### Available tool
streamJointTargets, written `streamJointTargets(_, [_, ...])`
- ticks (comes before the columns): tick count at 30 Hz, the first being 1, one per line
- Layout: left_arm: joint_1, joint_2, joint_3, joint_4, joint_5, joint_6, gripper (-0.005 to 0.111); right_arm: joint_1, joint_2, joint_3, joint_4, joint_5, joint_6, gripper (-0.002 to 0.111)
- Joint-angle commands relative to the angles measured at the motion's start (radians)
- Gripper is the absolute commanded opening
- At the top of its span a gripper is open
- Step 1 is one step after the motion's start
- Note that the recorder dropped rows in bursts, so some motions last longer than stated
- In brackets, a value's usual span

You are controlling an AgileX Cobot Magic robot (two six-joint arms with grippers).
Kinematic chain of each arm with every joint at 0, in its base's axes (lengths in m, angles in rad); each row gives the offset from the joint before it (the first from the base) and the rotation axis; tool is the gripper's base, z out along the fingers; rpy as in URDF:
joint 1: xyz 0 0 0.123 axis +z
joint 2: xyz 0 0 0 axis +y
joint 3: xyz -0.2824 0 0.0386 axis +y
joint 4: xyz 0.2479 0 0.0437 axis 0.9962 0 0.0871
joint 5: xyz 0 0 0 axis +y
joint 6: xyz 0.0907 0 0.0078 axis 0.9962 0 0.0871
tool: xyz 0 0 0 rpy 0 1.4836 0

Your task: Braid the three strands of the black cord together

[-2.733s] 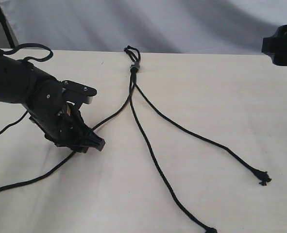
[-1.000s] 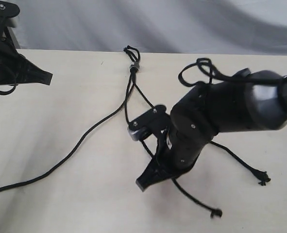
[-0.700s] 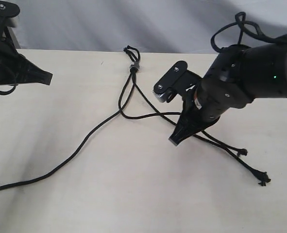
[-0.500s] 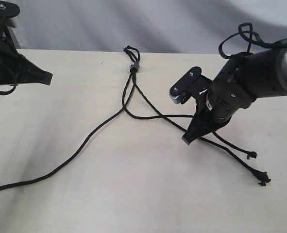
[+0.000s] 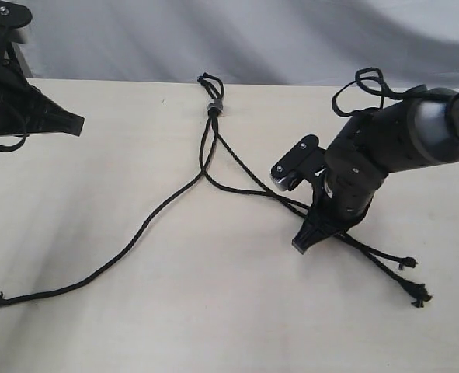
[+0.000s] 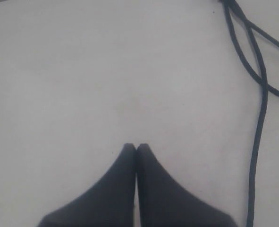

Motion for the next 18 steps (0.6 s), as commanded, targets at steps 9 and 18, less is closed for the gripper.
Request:
streamJointTargets(9, [0.003, -0.005, 0.006, 0.0, -0.01, -0.001, 0.0, 0.429, -0.209, 0.005, 0.141, 0.102, -0.253, 0.0])
streamJointTargets(18, [0.003, -0.005, 0.006, 0.0, -0.003, -0.001, 0.0, 0.069, -0.402, 0.005, -0.078, 0.044, 0.128, 0.0])
